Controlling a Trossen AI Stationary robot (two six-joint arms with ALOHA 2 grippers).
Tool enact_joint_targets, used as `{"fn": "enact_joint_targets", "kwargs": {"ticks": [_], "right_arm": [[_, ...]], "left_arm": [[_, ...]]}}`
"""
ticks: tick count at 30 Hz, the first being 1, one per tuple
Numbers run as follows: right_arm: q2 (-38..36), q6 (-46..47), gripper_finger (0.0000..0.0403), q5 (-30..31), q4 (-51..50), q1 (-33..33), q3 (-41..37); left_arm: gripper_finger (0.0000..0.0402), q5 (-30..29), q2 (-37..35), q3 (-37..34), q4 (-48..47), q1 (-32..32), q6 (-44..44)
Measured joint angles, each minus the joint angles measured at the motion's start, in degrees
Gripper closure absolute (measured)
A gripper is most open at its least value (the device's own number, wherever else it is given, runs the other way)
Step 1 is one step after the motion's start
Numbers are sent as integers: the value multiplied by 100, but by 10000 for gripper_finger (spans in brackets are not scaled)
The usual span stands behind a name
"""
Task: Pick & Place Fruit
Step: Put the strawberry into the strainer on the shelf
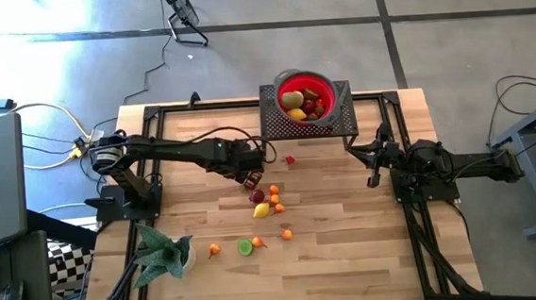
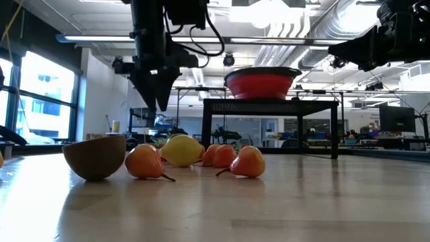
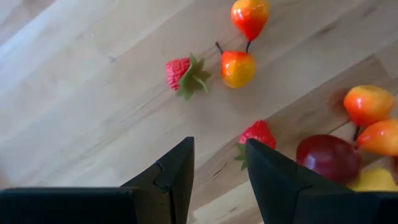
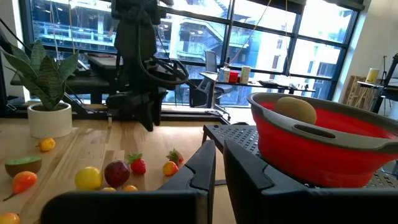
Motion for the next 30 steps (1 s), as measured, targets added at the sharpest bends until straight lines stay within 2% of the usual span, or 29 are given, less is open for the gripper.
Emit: {"fn": "enact_joint_targets", "kwargs": {"ticks": [7, 19, 30], "right_arm": [[0, 0, 377, 0, 1, -1, 0], [0, 0, 377, 0, 1, 1, 0], [0, 1, 377, 2, 3, 0, 0]], "left_arm": [[264, -2, 0, -362, 662, 0, -36], [264, -38, 0, -771, 1157, 0, -387], [264, -396, 0, -1082, 1718, 0, -487]]}}
